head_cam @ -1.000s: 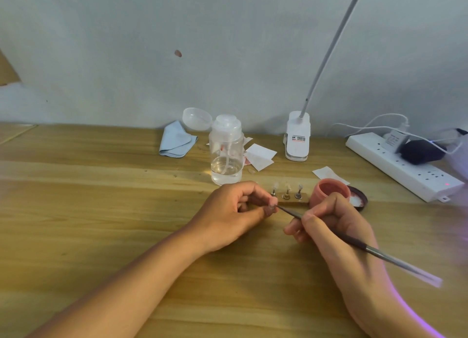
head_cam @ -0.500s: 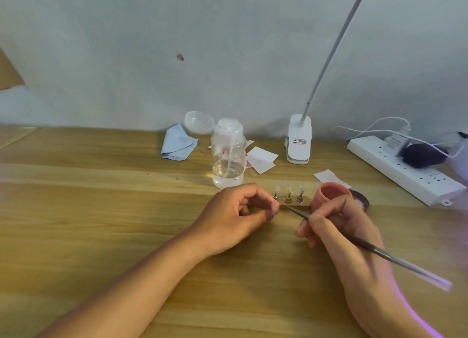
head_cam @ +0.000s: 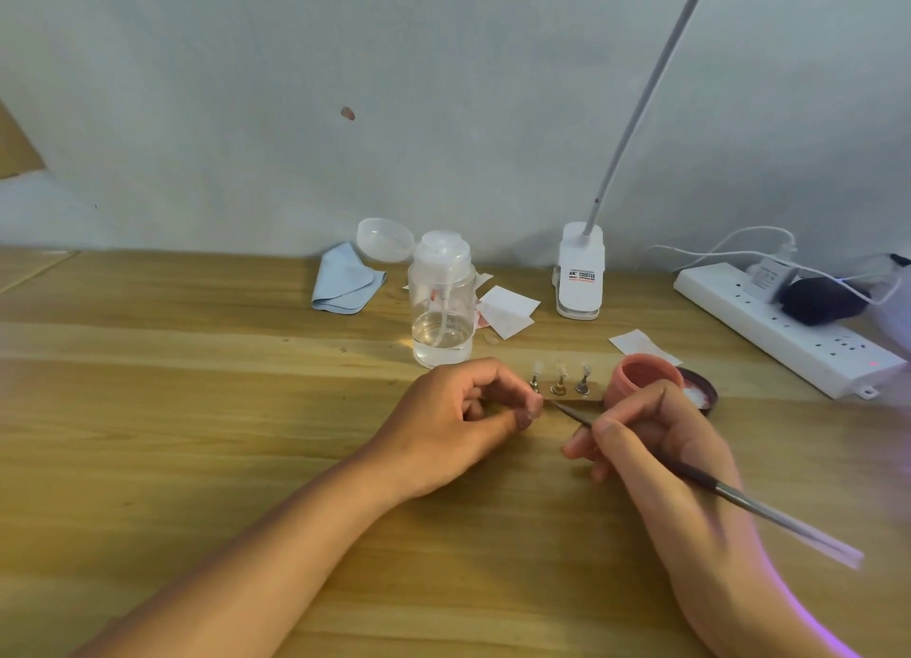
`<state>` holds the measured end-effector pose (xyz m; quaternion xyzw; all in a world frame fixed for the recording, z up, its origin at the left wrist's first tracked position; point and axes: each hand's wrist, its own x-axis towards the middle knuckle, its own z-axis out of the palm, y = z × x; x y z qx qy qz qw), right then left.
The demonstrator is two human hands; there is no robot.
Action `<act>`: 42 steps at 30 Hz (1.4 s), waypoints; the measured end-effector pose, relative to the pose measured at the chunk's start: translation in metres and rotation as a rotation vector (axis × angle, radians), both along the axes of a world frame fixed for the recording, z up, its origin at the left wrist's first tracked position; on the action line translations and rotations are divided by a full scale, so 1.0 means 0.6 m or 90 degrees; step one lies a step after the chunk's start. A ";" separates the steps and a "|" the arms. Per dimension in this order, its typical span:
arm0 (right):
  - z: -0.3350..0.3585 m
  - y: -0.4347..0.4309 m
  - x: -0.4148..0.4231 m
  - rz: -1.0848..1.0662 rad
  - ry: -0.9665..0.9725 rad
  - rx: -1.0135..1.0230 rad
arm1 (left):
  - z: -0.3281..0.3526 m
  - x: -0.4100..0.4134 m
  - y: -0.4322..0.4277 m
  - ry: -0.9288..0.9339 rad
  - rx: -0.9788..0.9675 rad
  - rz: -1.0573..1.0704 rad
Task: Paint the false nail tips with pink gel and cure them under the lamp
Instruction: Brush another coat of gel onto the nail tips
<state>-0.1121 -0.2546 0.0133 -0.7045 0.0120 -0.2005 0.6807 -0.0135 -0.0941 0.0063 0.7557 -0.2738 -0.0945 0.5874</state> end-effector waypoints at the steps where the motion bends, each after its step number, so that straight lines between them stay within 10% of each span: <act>1: 0.000 0.000 0.001 -0.001 0.000 -0.003 | 0.000 0.000 0.000 -0.001 0.002 -0.001; 42: 0.009 0.001 0.003 -0.023 0.050 -0.051 | -0.011 0.006 0.008 -0.084 0.085 -0.010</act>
